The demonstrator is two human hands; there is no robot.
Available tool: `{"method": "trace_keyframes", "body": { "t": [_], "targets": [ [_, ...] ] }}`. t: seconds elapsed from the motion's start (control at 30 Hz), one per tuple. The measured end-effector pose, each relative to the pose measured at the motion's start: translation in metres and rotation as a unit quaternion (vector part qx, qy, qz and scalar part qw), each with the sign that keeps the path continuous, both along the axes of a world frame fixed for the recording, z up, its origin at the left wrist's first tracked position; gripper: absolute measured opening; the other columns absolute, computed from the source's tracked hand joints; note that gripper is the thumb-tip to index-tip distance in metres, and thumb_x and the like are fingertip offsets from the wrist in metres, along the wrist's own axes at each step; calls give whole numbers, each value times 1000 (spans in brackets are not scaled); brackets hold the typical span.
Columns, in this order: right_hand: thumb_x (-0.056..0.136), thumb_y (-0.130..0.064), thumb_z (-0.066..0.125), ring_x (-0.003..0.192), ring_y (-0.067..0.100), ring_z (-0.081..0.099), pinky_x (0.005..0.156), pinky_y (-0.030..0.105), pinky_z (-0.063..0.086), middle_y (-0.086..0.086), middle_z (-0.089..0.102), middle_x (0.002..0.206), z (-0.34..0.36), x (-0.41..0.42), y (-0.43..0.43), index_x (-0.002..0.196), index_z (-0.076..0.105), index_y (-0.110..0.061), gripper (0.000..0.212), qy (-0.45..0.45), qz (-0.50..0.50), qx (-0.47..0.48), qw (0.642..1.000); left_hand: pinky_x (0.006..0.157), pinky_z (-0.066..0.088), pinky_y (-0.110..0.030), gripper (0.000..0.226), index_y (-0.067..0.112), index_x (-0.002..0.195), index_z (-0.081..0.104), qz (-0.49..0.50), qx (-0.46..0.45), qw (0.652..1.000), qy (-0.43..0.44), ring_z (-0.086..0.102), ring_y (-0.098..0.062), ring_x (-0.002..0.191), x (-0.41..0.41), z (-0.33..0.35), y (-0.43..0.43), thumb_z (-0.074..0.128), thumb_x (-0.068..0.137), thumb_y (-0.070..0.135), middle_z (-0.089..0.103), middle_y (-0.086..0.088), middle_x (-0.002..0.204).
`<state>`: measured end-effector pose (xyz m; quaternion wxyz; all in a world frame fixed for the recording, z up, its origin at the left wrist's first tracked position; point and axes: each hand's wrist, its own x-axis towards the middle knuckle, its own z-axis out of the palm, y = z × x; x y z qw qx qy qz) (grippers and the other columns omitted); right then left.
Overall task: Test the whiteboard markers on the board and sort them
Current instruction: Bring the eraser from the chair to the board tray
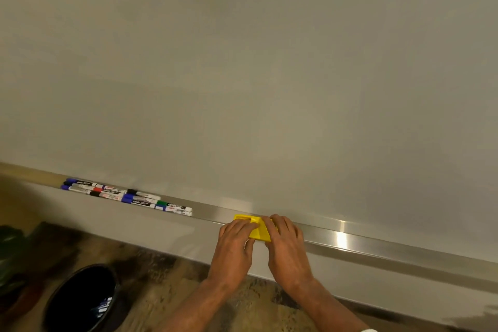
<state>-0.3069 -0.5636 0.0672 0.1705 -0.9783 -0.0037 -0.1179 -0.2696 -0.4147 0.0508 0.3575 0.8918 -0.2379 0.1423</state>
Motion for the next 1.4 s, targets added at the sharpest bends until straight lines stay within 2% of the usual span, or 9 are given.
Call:
{"method": "trace_keyframes", "body": {
  "t": [0.23,0.4,0.5,0.67,0.73,0.87,1.07,1.4],
  "targets": [
    [67,-6,84,119,26,55,96,43,49,3,58,128,-32,51,29,134,51,-21,76,40,-12,-4,999,102,46,-32,41,21,123,71,6,9,999,34,48,-10,118,52,-39,27,79,86,6,69,2,125],
    [67,-4,84,121,27,55,97,44,49,4,59,129,-55,84,47,135,51,-21,77,62,-27,-4,998,108,34,-20,42,21,124,70,-15,32,998,45,54,-13,120,90,-64,42,78,85,6,70,2,125],
    [61,-3,85,118,27,57,95,44,51,5,61,126,-66,102,56,133,54,-19,80,71,-37,-8,997,109,27,-18,40,21,127,68,-20,50,996,69,58,-17,123,111,-80,50,75,89,11,68,3,129],
    [53,1,85,116,27,58,94,44,51,6,61,124,-85,122,65,132,54,-19,87,90,-45,-24,995,109,30,-20,41,22,129,67,-17,59,994,92,60,-17,123,132,-102,56,74,90,11,68,3,131],
    [53,1,84,116,27,58,94,44,51,6,61,123,-92,126,66,131,55,-19,86,94,-46,-30,994,109,28,-19,42,22,130,66,-19,63,993,94,59,-16,124,136,-109,57,73,90,11,67,3,131],
    [55,-1,84,116,27,59,94,44,51,6,62,123,-104,135,66,132,55,-20,84,104,-49,-40,993,106,37,-26,43,20,129,67,-19,71,992,99,61,-17,121,145,-120,58,75,88,9,69,2,128],
    [55,-1,86,114,27,58,92,42,52,6,60,122,-118,139,67,126,57,-21,79,113,-46,-49,991,102,39,-27,43,21,126,69,-15,81,991,105,65,-17,116,151,-138,62,79,86,10,71,3,123],
    [70,-12,85,121,31,52,93,44,52,12,55,129,-132,137,66,125,55,-23,64,99,-70,-59,991,104,41,-28,41,20,130,67,-2,81,989,120,59,-21,121,150,-138,60,75,91,13,68,0,130]
  ]
}}
